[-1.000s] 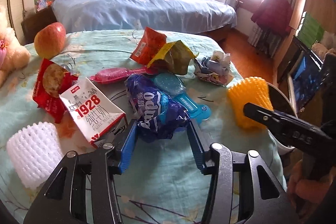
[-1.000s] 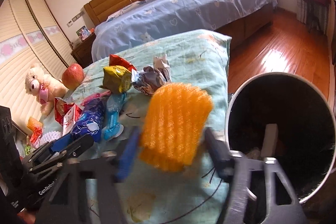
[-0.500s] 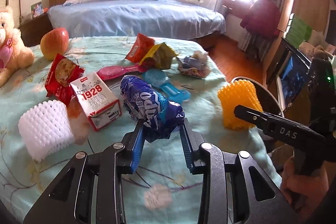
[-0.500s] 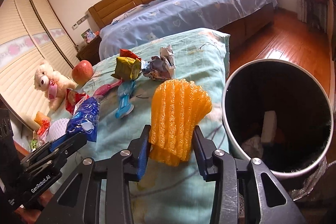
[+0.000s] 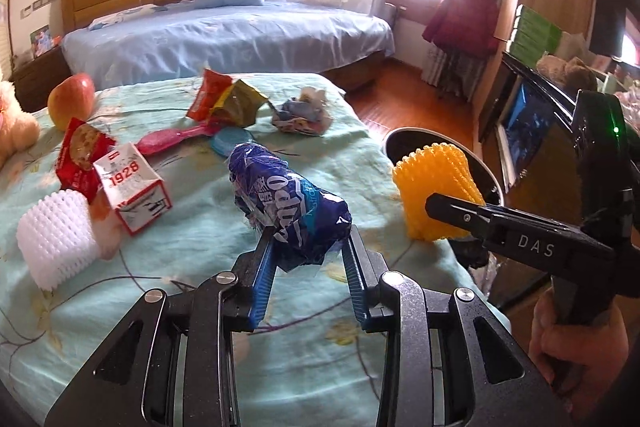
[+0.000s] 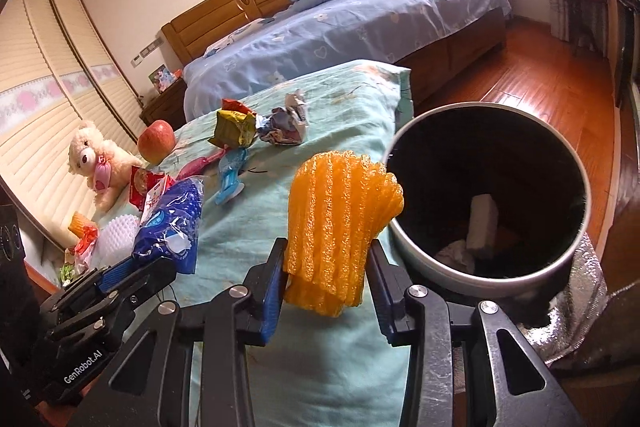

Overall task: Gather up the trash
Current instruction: 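Carry the wrapper and mesh sleeve over the bin and release both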

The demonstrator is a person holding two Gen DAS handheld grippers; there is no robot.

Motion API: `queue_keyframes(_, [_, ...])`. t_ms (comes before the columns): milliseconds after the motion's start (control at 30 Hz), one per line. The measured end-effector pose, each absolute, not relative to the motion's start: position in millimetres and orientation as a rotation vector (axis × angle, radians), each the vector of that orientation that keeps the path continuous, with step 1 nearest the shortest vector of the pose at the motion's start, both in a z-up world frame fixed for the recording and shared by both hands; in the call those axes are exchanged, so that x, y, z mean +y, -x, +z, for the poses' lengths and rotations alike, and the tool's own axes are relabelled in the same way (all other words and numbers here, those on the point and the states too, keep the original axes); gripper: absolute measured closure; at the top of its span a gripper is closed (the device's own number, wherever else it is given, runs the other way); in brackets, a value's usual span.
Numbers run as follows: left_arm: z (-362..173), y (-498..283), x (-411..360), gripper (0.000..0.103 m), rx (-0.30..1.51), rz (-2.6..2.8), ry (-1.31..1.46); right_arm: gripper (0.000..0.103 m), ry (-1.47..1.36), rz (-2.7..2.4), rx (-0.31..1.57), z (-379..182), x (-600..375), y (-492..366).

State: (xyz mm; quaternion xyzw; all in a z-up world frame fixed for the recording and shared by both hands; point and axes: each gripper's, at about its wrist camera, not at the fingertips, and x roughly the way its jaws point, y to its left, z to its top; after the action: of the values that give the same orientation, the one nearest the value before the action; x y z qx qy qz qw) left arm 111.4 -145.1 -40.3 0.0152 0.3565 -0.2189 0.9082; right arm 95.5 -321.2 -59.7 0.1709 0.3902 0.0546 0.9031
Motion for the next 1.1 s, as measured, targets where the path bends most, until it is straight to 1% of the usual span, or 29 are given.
queue_keyframes(600, [-40, -104, -196, 0.072, 0.738, -0.565, -0.087, 0.064, -0.380, 0.006, 0.776, -54, -368, -74])
queue_keyframes(1100, [-38, -110, -228, 0.072, 0.746, -0.634, -0.116, 0.064, -0.405, -0.064, 0.773, -59, -407, -72])
